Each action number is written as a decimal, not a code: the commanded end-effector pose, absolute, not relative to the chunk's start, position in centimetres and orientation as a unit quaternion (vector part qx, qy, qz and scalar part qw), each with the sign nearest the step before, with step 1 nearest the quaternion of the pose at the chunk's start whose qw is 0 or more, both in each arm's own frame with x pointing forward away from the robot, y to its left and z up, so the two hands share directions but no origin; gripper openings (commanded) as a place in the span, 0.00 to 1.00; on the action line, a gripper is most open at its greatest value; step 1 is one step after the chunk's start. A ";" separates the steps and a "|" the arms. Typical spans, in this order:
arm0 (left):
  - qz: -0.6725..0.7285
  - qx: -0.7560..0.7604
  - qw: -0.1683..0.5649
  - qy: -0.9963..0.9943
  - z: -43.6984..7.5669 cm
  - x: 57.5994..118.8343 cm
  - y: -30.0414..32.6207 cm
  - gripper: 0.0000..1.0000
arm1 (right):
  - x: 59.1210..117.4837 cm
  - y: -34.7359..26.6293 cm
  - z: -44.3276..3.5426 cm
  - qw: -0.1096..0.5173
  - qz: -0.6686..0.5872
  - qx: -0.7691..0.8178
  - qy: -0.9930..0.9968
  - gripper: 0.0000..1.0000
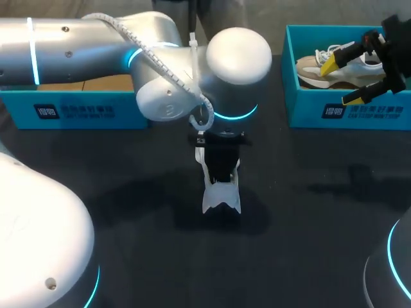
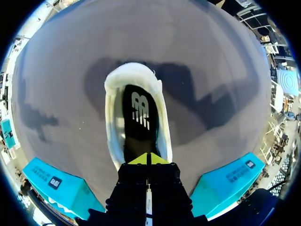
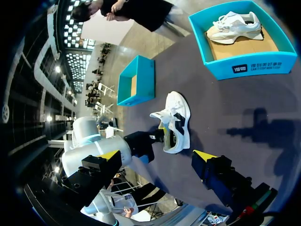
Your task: Take the shoe out of the shoebox, open the shoe tongue, remove and reinsert the insole, then place the shoe into the shoebox
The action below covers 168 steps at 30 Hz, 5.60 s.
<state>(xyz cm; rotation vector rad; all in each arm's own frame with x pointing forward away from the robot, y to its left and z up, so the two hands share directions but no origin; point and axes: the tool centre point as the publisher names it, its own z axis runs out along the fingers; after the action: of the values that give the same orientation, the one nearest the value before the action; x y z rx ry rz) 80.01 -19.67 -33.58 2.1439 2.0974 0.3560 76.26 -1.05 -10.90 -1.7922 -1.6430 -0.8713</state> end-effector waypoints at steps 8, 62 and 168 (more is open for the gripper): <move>0.134 0.716 0.039 0.684 -35.2 81.6 -19.9 0.26 | 76.3 -1.0 -10.9 0.275 -0.323 -0.668 -0.611 1.00; 0.117 0.714 0.069 0.687 -25.2 86.4 -18.4 1.00 | 76.3 -1.0 -10.9 0.275 -0.323 -0.668 -0.611 1.00; 0.054 0.731 0.074 0.676 -30.7 84.9 -21.5 0.27 | 76.3 -1.0 -10.9 0.275 -0.323 -0.668 -0.611 1.00</move>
<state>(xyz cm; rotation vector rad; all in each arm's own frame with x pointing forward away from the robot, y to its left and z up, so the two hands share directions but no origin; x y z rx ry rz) 84.02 -20.42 -29.91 2.1828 2.0200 0.1732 76.26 -1.06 -10.89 -1.7924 -1.6429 -0.8713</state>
